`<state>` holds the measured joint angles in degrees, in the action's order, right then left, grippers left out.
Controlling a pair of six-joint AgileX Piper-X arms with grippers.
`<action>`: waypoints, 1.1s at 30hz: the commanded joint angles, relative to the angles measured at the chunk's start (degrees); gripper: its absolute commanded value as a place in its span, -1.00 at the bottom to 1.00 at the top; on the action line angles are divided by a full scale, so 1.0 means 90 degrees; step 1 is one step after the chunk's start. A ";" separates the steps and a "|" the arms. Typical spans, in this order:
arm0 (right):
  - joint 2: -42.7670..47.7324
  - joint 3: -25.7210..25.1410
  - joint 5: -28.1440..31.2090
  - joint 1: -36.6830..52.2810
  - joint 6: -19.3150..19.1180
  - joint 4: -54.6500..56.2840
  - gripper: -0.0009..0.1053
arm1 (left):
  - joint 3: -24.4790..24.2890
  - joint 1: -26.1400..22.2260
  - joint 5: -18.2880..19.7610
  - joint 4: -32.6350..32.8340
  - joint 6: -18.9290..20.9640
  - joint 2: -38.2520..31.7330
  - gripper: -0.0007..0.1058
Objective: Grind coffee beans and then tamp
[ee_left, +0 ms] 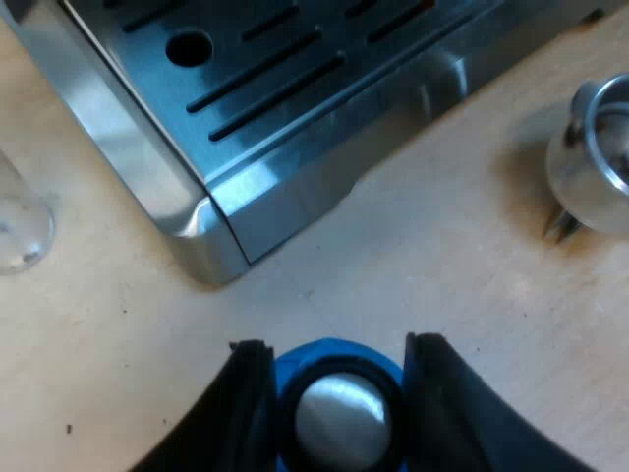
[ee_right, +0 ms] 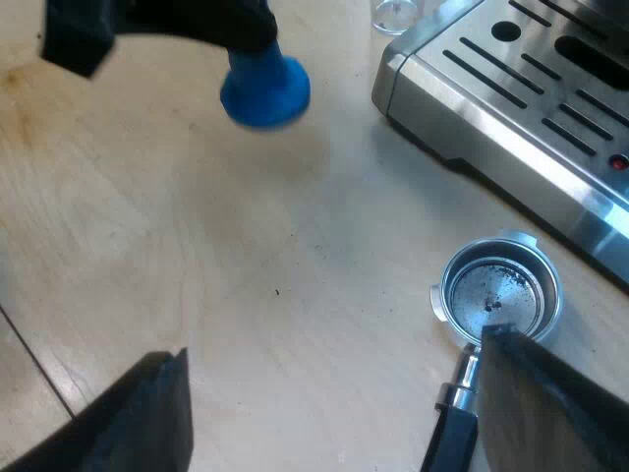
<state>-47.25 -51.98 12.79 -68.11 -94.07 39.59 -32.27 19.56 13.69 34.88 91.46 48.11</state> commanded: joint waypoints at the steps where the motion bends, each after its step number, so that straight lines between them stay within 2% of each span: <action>1: 0.0029 -0.0057 0.0021 -0.0014 -0.0043 -0.0088 0.18 | -0.0205 0.0027 0.0028 0.0314 -0.0051 -0.0213 -0.98; 11: 0.0029 -0.0057 0.0021 -0.0014 -0.0043 -0.0088 0.18 | -0.0439 0.0027 0.0028 0.0912 -0.0051 -0.0919 -0.98; 17: 0.0049 -0.0057 0.0049 -0.0014 0.0059 -0.0088 0.18 | -0.0437 0.0027 0.0028 0.1608 -0.0051 -0.1451 -0.98; 22: 0.0138 -0.0057 0.0768 -0.0014 0.0322 0.0141 0.18 | -0.0437 0.0027 0.0239 0.1710 -0.0051 -0.1649 -0.98; 25: 0.0241 -0.0057 0.0960 -0.0014 0.0393 0.0426 0.18 | -0.0437 0.0049 0.0332 0.1710 -0.0051 -0.1647 -0.98; 27: 0.0313 -0.0057 0.1126 -0.0014 0.0614 0.0601 0.18 | -0.0437 0.0114 0.0332 0.1710 -0.0051 -0.1647 -0.98; 31: 0.0537 -0.0057 0.1623 -0.0014 0.0898 0.1192 0.18 | -0.0437 0.0689 0.0309 0.1710 -0.0051 -0.1647 -0.98; 33: 0.0626 -0.0057 0.1663 -0.0014 0.1018 0.1385 0.18 | -0.0437 0.0887 0.0313 0.1710 -0.0051 -0.1647 -0.98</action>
<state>-42.10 -51.98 26.77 -68.11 -85.01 51.07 -35.72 27.36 16.19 50.48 91.36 33.67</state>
